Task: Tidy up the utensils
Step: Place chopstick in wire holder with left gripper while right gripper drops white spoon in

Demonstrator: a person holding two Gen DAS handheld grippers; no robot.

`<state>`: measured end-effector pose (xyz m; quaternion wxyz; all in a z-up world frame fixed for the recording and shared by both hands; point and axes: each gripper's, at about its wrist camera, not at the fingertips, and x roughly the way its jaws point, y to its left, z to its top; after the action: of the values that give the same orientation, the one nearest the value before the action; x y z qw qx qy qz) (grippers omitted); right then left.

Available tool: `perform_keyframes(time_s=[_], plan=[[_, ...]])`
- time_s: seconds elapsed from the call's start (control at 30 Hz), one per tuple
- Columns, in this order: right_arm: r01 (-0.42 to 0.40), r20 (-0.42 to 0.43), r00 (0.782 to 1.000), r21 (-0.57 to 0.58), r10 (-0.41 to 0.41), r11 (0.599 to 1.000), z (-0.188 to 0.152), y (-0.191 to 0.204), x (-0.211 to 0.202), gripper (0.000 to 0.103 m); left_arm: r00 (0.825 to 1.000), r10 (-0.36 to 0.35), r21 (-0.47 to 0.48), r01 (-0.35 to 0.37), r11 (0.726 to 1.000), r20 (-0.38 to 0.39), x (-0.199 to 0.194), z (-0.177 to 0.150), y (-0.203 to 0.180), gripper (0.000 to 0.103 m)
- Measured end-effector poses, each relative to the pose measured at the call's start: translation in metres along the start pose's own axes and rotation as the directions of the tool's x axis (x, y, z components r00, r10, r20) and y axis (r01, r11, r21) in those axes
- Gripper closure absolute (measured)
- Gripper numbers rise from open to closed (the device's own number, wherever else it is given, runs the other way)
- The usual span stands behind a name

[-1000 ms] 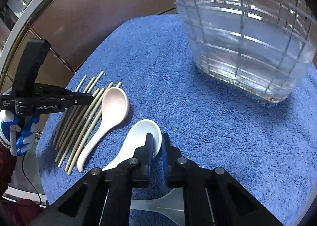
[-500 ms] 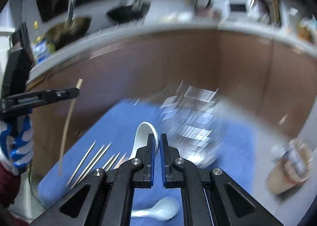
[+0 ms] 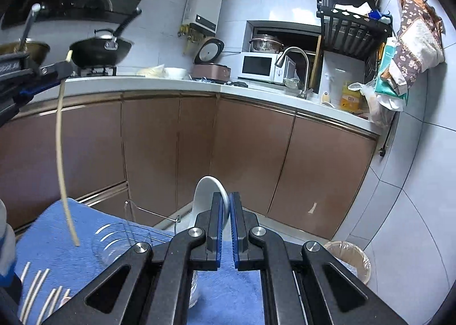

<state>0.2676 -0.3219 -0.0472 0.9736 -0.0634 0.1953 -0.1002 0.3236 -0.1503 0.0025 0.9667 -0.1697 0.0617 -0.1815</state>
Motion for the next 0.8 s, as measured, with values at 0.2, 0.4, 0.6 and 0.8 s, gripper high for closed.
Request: perform_keyframes(time_s=[0.2, 0.4, 0.6, 0.8], plan=[[0.024, -0.007, 1.0, -0.031, -0.024, 0.999, -0.034, 0.03, 0.024, 0.097, 0.997, 0.079, 0.029, -0.08, 0.996, 0.018, 0.018, -0.047, 0.005, 0.098], [-0.018, -0.029, 0.999, -0.022, 0.017, 1.0, -0.056, 0.035, 0.033, 0.095, 0.992, 0.129, 0.095, -0.13, 0.987, 0.017, 0.024, -0.089, 0.008, 0.097], [-0.047, -0.03, 0.998, -0.009, 0.047, 0.999, -0.056, 0.033, 0.024, 0.074, 0.995, 0.091, 0.099, -0.087, 0.991, -0.039, 0.007, -0.089, 0.015, 0.083], [-0.061, 0.003, 0.998, 0.013, 0.061, 0.998, -0.042, 0.025, -0.011, 0.073, 0.994, 0.081, 0.116, -0.073, 0.991, -0.067, -0.033, -0.047, 0.022, 0.08]])
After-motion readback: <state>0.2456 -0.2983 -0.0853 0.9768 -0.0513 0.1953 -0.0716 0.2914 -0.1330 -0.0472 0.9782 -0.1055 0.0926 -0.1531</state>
